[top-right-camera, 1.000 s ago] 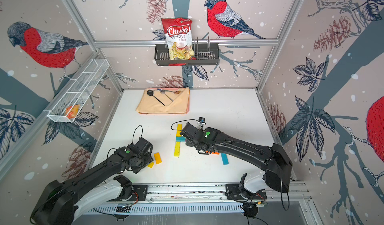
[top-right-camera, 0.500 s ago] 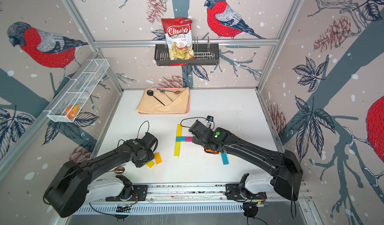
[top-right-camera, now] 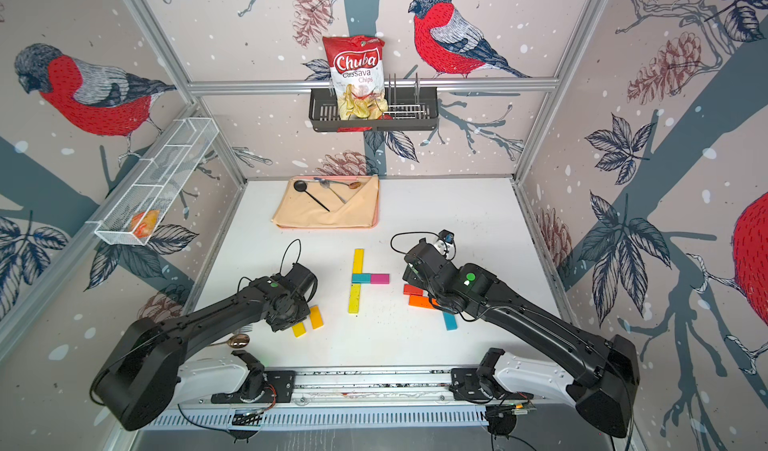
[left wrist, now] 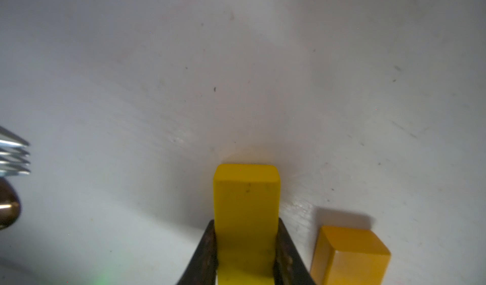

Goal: Assemble the letter h with building blocks
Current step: Pick up the building block from the center of the board.

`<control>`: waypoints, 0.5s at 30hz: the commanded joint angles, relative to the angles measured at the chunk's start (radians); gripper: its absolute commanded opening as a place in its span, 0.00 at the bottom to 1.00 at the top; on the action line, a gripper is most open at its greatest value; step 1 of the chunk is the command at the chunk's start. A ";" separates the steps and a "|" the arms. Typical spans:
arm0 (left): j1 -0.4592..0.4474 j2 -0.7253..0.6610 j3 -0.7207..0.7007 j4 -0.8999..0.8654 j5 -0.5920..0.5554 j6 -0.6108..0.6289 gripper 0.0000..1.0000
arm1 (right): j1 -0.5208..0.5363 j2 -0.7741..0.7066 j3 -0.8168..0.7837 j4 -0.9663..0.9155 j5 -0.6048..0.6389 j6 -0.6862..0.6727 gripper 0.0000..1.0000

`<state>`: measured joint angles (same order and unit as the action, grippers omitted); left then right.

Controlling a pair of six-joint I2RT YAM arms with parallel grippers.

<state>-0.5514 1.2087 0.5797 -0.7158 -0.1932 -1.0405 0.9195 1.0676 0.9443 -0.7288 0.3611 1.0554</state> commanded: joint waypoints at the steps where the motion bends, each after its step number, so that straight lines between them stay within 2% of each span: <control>1: 0.001 -0.047 0.042 -0.021 -0.057 0.062 0.13 | -0.021 -0.026 -0.015 -0.011 0.013 0.017 0.76; 7: 0.001 -0.075 0.137 -0.078 -0.053 0.115 0.07 | -0.046 -0.044 -0.008 -0.019 0.006 0.018 0.76; 10: -0.023 -0.068 0.213 -0.081 -0.028 0.138 0.07 | -0.053 -0.048 0.000 -0.038 0.017 0.019 0.77; 12: -0.074 -0.026 0.283 -0.088 -0.033 0.137 0.08 | -0.068 -0.056 0.004 -0.051 0.023 0.017 0.76; 15: -0.201 0.075 0.384 -0.068 -0.033 0.106 0.08 | -0.107 -0.080 0.004 -0.054 0.004 0.008 0.77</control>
<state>-0.6796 1.2350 0.9062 -0.7910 -0.2371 -0.9352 0.8330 1.0039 0.9409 -0.7586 0.3607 1.0721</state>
